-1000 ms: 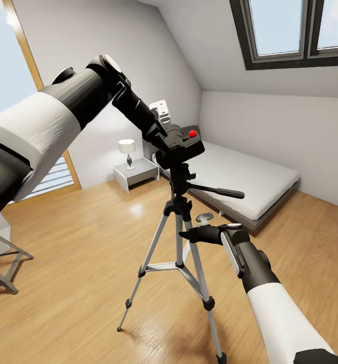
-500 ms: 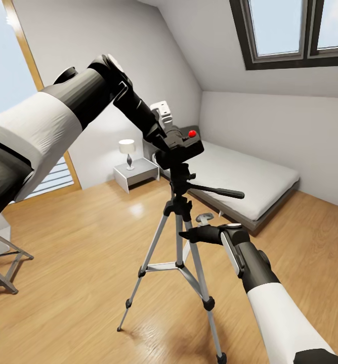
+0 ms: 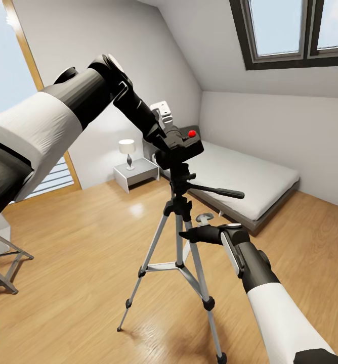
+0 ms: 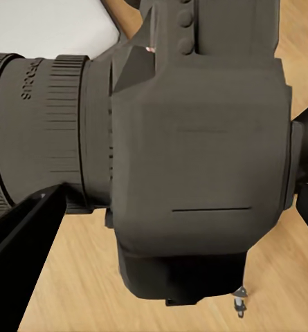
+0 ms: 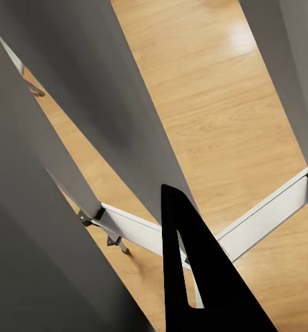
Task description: Attach the digital camera to the camera tripod in the bedroom.
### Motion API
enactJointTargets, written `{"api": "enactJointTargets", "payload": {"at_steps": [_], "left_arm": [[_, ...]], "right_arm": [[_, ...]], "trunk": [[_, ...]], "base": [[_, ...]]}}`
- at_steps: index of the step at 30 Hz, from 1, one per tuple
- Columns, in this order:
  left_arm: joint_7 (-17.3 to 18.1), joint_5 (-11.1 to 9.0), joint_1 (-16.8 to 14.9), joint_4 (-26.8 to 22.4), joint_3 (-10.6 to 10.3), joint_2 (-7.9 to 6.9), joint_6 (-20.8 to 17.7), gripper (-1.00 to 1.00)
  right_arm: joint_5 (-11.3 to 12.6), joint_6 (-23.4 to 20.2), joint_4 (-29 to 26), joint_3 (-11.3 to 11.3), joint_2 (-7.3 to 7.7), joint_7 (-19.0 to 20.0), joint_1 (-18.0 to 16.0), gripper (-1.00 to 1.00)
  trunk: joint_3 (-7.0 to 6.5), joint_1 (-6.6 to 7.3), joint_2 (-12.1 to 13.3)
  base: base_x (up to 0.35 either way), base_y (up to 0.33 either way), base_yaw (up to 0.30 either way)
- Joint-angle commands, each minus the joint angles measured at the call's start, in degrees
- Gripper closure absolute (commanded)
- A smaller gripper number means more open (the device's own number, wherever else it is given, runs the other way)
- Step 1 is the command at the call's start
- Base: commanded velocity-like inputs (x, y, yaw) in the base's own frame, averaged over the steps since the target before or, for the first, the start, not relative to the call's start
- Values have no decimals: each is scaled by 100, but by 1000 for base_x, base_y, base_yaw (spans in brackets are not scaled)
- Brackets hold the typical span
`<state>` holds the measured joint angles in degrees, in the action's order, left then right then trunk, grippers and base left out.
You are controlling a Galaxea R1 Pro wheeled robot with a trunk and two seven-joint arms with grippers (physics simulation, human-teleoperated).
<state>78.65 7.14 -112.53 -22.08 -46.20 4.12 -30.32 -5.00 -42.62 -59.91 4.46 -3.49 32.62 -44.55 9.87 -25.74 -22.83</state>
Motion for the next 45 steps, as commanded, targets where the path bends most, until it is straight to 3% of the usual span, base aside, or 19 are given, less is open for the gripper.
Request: {"api": "enactJointTargets", "payload": {"at_steps": [1,12,17,31,45], "left_arm": [[31,25,-6,-7,-6,1,-61,100],[494,68,-6,-44,-66,-3,-67,100],[604,192,-6,-57,-63,-7,-65,100],[633,523,-6,-60,-52,-1,-62,100],[612,559,-6,-67,-48,6,-59,100]], "right_arm": [[-300,17,13,3,-2,42,-1,100],[-300,17,14,6,-2,42,-1,100],[-300,17,14,10,-2,42,-1,100],[-300,17,14,8,-2,44,-1,100],[-300,17,14,10,-2,48,-1,100]], "trunk": [[14,-4,-9],[14,-4,-9],[14,-4,-9],[14,-4,-9],[14,-4,-9]], "base": [[0,0,0],[0,0,0],[0,0,0],[0,0,0],[0,0,0]]}}
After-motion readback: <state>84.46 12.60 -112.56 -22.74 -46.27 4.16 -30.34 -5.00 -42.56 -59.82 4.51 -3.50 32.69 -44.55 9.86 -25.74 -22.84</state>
